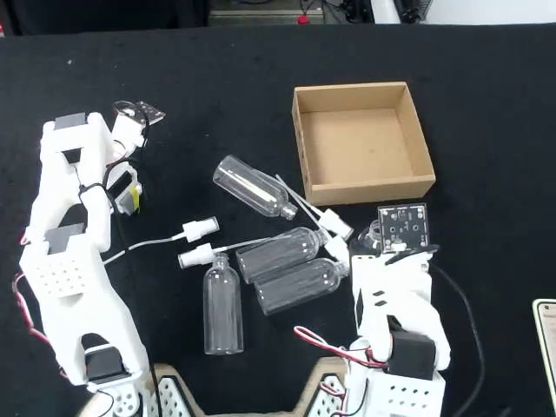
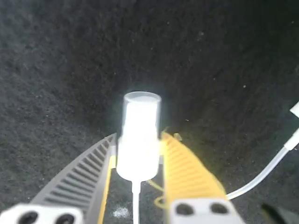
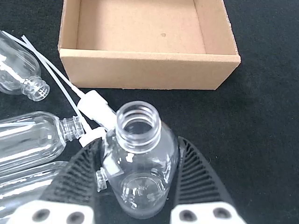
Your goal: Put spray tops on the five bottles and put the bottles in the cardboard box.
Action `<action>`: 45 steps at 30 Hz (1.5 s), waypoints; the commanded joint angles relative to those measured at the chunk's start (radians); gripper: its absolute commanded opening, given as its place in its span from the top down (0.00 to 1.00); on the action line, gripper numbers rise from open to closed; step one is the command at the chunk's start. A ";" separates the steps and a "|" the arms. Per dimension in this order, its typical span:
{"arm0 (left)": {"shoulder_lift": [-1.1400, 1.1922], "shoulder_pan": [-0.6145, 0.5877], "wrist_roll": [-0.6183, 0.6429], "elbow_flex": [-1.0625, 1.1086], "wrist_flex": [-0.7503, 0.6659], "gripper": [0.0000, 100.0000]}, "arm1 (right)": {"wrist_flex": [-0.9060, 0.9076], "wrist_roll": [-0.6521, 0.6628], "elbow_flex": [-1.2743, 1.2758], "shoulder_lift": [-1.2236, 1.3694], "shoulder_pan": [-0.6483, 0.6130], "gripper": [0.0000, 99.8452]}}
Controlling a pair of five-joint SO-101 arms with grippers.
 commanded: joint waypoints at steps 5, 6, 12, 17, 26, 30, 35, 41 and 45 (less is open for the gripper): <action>-0.068 -0.016 0.071 -0.153 0.215 0.97 | -0.021 -0.003 -0.004 -0.059 -0.006 0.99; -0.100 -0.015 0.091 -0.166 0.252 0.97 | -0.021 -0.003 -0.007 -0.059 -0.006 0.99; -0.413 -0.007 0.232 -0.119 0.407 0.97 | -0.020 0.020 -0.119 -0.059 0.005 0.99; -0.775 -0.008 0.338 0.131 0.334 0.97 | -0.046 0.051 -0.257 -0.051 -0.029 0.99; -1.341 0.088 0.658 0.590 -0.074 0.97 | -0.193 0.044 -0.341 -0.047 -0.367 0.99; -1.459 0.220 0.773 0.763 -0.313 0.97 | -0.299 0.048 -0.338 0.005 -0.520 0.99; -1.537 0.332 0.911 0.866 -0.559 0.97 | -0.523 0.044 -0.312 0.162 -0.620 0.99; -1.649 0.409 1.026 0.938 -0.644 0.97 | -0.551 0.044 -0.220 0.291 -0.717 0.99; -1.800 0.453 1.086 0.966 -0.647 0.97 | -0.545 -0.009 -0.182 0.280 -0.710 0.99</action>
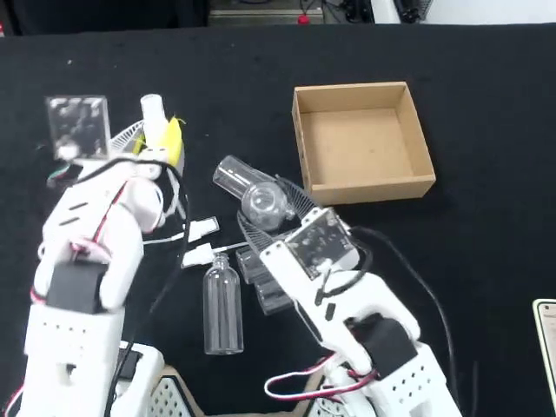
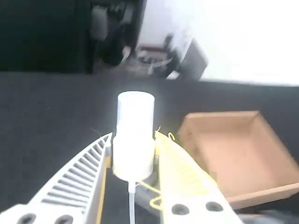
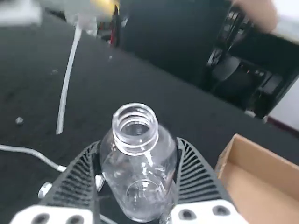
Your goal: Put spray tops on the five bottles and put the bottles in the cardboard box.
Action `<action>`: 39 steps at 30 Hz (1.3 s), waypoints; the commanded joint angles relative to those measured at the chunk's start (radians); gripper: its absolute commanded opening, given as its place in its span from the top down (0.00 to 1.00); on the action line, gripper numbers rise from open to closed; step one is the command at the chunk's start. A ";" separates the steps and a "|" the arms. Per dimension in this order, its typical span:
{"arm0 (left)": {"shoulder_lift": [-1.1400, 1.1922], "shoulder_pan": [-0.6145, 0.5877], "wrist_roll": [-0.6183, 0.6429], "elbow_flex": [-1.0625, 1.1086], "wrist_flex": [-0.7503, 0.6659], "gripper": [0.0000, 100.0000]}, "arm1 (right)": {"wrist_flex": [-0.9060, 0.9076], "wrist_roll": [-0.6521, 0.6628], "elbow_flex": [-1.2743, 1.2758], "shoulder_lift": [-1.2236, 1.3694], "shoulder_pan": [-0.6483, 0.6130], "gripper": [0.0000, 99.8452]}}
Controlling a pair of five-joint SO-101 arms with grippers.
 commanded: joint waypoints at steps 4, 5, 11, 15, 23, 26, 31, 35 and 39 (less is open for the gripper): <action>-0.252 0.096 0.035 0.004 -0.049 0.97 | -0.026 -0.146 0.018 -0.030 0.020 0.99; -0.287 0.116 0.035 0.019 -0.075 0.97 | -0.028 -0.166 0.030 -0.031 0.023 0.99; -0.382 0.242 0.034 0.117 -0.284 0.97 | -0.089 -0.183 0.111 -0.039 0.020 0.99; -0.362 0.282 0.034 0.096 -0.334 0.97 | -0.114 -0.183 0.145 -0.039 0.017 0.99; -0.265 0.374 0.034 0.097 -0.287 0.97 | -0.120 -0.181 0.145 -0.039 0.017 0.99; -0.247 0.371 0.032 0.108 -0.295 0.97 | -0.120 -0.181 0.145 -0.039 0.017 0.99; -0.242 0.377 0.025 0.117 -0.295 0.97 | -0.120 -0.181 0.143 -0.039 0.017 0.99; -0.241 0.380 -0.018 0.136 -0.308 0.97 | -0.118 -0.181 0.143 -0.039 0.017 0.99; -0.242 0.371 -0.023 0.234 -0.454 0.97 | -0.118 -0.181 0.143 -0.039 0.017 0.99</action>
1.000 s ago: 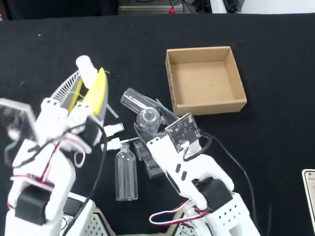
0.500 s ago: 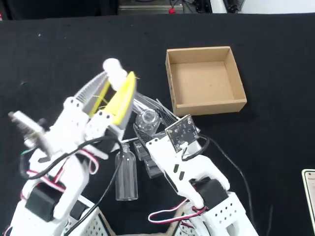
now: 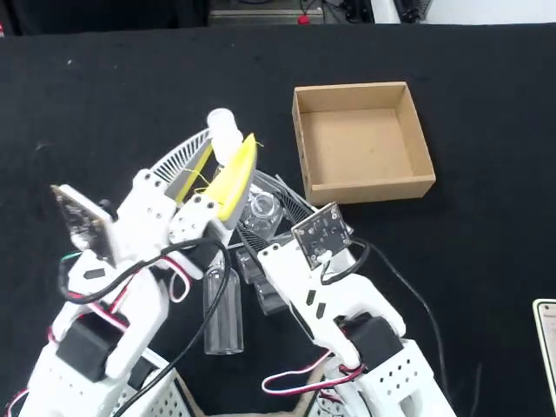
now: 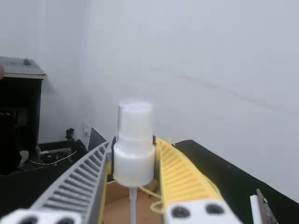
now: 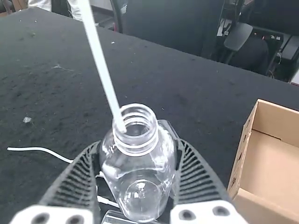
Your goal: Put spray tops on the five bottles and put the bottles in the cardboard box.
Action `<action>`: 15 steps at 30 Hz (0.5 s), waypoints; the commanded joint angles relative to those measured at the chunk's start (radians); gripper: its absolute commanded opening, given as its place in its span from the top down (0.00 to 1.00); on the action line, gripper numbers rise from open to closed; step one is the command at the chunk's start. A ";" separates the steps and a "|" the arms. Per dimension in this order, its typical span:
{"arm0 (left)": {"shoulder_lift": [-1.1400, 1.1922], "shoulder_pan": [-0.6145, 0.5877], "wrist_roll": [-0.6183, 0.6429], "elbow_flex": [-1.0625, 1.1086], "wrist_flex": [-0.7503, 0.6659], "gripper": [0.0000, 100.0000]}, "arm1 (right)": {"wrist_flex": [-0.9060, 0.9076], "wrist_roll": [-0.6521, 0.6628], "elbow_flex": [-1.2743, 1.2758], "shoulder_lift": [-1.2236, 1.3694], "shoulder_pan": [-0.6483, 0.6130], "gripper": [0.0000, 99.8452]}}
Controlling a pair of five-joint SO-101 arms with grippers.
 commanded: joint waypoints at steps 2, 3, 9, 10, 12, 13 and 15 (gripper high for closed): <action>0.002 0.002 -0.012 0.087 -0.157 0.97 | -0.028 -0.003 -0.012 -0.018 0.012 0.99; 0.002 0.005 -0.012 0.102 -0.170 0.97 | -0.028 -0.003 -0.012 -0.018 0.012 0.99; -0.006 0.010 -0.012 0.124 -0.149 0.97 | -0.028 -0.003 -0.010 -0.018 0.018 0.99; -0.006 0.012 -0.012 0.114 -0.114 0.97 | -0.028 -0.003 -0.010 -0.018 0.018 0.99; -0.008 0.024 -0.012 0.093 -0.043 0.97 | -0.025 -0.003 -0.010 -0.018 0.018 0.99; -0.008 0.036 -0.014 0.081 -0.009 0.97 | -0.025 -0.003 -0.010 -0.018 0.018 0.99; -0.008 0.056 -0.041 0.062 0.040 0.97 | -0.025 -0.003 -0.012 -0.018 0.018 0.99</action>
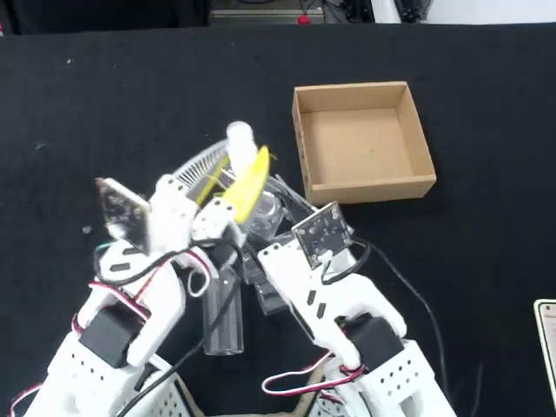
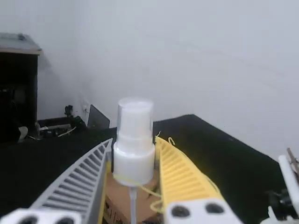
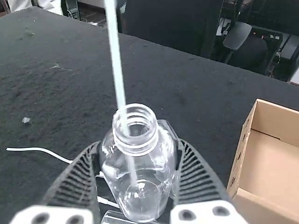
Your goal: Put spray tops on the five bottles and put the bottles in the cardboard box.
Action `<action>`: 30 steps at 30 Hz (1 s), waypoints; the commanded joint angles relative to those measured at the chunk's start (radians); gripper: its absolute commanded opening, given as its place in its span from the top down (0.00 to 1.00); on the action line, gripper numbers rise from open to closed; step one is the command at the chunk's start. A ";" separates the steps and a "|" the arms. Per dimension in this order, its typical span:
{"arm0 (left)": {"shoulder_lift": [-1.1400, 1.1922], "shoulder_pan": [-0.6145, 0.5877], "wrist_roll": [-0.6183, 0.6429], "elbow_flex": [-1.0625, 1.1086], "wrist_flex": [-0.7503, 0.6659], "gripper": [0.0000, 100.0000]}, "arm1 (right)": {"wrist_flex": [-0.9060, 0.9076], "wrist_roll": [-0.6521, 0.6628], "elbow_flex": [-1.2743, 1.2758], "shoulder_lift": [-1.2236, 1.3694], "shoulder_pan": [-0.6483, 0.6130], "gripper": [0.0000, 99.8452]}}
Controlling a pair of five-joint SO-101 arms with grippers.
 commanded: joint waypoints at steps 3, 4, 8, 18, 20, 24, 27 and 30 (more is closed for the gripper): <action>-0.009 0.074 -0.106 -0.085 0.114 0.96 | -0.023 -0.003 -0.012 -0.018 0.015 0.99; -0.009 0.082 -0.123 -0.085 0.121 0.94 | -0.023 -0.003 -0.012 -0.018 0.015 0.99; -0.009 0.088 -0.133 -0.077 0.130 0.80 | -0.021 -0.003 -0.010 -0.018 0.015 0.99; -0.009 -0.001 -0.133 -0.076 0.126 0.79 | -0.021 -0.003 -0.010 -0.018 0.015 0.99; -0.006 -0.010 -0.133 -0.074 0.126 0.79 | -0.021 -0.003 -0.010 -0.018 0.015 0.99; -0.009 -0.002 -0.140 -0.047 0.120 0.79 | -0.002 -0.003 -0.025 -0.018 0.017 0.99; -0.009 -0.028 -0.140 -0.044 0.081 0.79 | 0.115 -0.003 -0.094 -0.018 0.017 0.99; -0.009 -0.087 -0.133 -0.050 0.071 0.79 | 0.199 -0.003 -0.165 -0.013 0.023 0.99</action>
